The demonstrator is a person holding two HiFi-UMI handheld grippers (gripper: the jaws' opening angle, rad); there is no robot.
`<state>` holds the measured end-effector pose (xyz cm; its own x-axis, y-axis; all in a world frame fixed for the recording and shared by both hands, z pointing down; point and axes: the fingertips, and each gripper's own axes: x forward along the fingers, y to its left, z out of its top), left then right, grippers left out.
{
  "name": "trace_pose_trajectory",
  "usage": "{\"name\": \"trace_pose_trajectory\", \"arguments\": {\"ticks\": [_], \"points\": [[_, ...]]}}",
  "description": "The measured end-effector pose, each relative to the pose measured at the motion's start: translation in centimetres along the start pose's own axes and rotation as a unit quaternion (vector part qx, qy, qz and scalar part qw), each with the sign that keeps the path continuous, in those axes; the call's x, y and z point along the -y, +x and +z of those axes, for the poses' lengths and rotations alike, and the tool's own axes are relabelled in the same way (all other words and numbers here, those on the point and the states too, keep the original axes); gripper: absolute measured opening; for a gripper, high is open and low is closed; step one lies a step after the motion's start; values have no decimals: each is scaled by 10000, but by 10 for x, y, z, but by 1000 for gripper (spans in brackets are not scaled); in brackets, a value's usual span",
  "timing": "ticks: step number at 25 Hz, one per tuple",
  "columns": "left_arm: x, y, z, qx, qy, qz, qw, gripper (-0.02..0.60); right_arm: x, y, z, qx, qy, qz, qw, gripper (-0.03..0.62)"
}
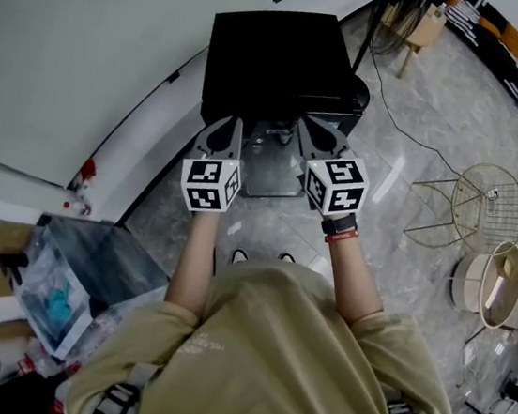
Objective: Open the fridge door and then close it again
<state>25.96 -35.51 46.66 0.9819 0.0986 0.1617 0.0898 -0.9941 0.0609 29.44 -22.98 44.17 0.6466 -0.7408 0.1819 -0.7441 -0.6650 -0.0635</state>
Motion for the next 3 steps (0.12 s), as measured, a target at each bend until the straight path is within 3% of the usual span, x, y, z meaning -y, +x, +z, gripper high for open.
{"name": "trace_pose_trajectory", "arguments": {"ticks": [3], "points": [[-9,2,-3,30,-63,51,10000,20,-6,11,7,77,-38,291,9995,21]]}}
